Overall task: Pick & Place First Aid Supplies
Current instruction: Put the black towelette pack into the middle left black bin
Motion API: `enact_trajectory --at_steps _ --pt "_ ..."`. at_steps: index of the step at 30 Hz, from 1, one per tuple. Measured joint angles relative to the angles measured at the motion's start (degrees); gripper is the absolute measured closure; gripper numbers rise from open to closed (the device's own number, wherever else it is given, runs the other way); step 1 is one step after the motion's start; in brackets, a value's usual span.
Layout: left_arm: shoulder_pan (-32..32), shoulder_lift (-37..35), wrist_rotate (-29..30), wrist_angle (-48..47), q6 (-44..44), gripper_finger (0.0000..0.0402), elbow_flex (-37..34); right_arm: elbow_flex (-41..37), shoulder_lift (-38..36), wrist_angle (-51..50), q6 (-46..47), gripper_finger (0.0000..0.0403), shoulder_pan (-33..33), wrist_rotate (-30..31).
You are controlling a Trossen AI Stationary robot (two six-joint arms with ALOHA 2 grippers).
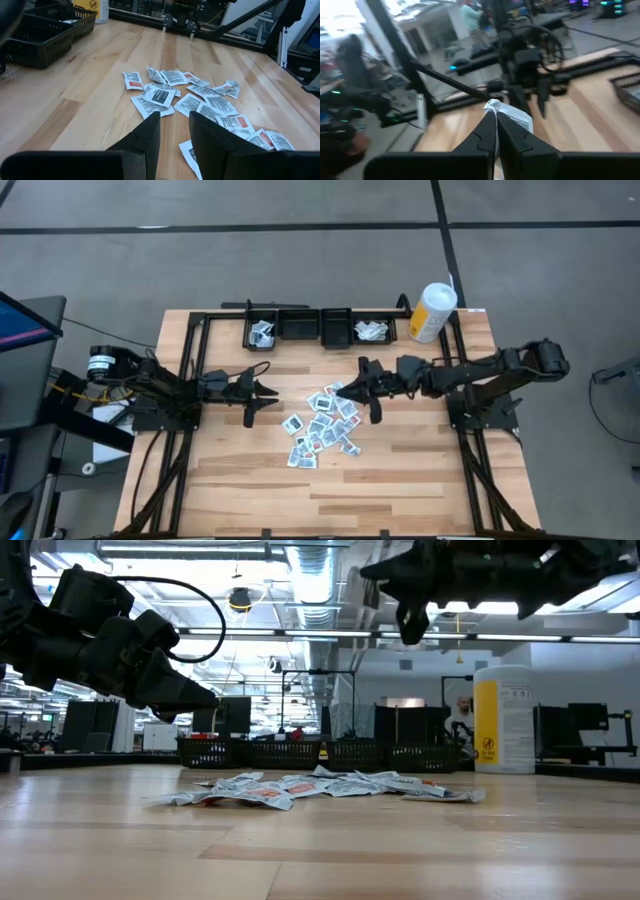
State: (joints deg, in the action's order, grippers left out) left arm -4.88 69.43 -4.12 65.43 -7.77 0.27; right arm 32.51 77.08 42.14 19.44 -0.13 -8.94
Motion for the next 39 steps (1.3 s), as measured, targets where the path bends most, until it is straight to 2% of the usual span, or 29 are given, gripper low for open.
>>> enact_trajectory --at_steps 2,11,17,20,24,28,32,39 --pt "0.0 0.0 0.0 0.0 0.0 0.0298 0.0 0.0 0.1 0.4 0.2 0.0401 -0.6 -1.6" --pt "0.0 0.0 0.0 0.1 0.2 0.0298 0.0 0.0 0.1 0.5 -1.9 0.0401 -3.8 -1.4" --pt "0.0 0.0 0.0 0.2 0.5 0.0298 0.0 0.0 0.1 0.9 -9.6 0.0399 -8.0 9.1" --pt "0.0 0.0 0.0 0.2 1.2 0.0298 0.0 0.0 0.6 2.5 -12.1 0.0399 -11.1 10.4" --pt "0.0 0.0 0.1 0.2 1.7 0.0298 0.0 2.2 5.9 5.5 -12.5 0.0401 -14.4 8.7" --pt "0.0 0.0 0.1 0.2 1.9 0.0298 0.0 8.4 14.8 6.3 -14.3 0.0401 -17.0 5.9" --pt "0.0 0.0 0.7 0.2 1.9 0.0298 0.0 16.2 22.9 6.0 -16.7 0.0401 -19.2 5.8" --pt "0.0 0.0 1.1 0.2 1.9 0.0298 0.0 31.2 34.2 -2.8 -17.0 0.0401 -23.4 5.7"
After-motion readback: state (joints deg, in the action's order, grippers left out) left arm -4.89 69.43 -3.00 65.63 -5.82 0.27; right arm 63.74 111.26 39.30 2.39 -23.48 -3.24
